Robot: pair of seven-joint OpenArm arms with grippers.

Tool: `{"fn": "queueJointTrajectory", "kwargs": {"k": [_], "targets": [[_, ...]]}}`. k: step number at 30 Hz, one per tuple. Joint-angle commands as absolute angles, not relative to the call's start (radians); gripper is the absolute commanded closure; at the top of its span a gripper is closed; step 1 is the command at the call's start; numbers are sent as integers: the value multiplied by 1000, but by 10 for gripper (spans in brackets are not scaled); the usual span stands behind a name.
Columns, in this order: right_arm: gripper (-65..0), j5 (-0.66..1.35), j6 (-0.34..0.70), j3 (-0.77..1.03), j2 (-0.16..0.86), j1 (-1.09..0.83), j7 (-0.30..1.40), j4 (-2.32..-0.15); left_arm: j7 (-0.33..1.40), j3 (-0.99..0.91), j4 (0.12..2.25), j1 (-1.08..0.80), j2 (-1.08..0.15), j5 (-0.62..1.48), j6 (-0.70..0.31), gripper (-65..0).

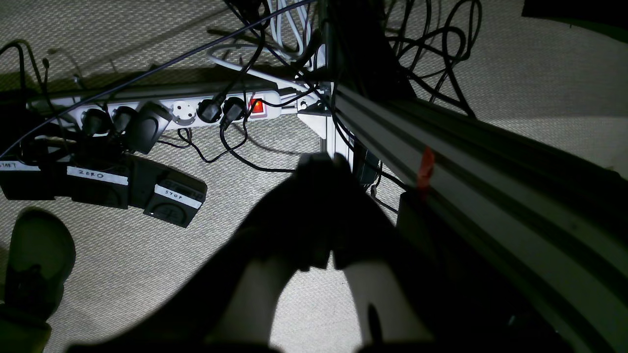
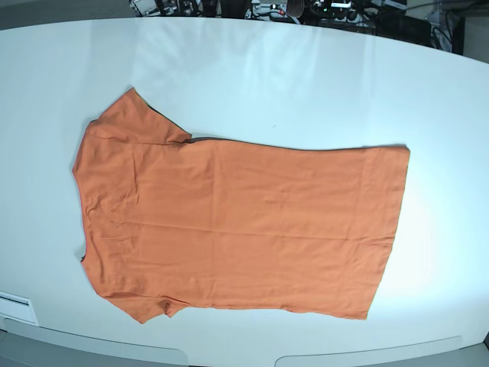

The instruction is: Fold the T-shirt properly

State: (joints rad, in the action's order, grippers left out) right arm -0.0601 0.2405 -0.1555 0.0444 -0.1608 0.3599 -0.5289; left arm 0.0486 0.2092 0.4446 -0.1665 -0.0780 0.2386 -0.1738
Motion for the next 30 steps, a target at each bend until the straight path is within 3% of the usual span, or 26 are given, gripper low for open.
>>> {"fn": "queueJointTrajectory", "kwargs": {"k": [1,30], "targets": [[0,-60,247,-157,47,-149,369,-553,41,209,452,-168,-81,237,-186,0],[0,-60,227,-157,47,-150,419,-616,45,209,452,-171,-81,236,-186,0]]}}
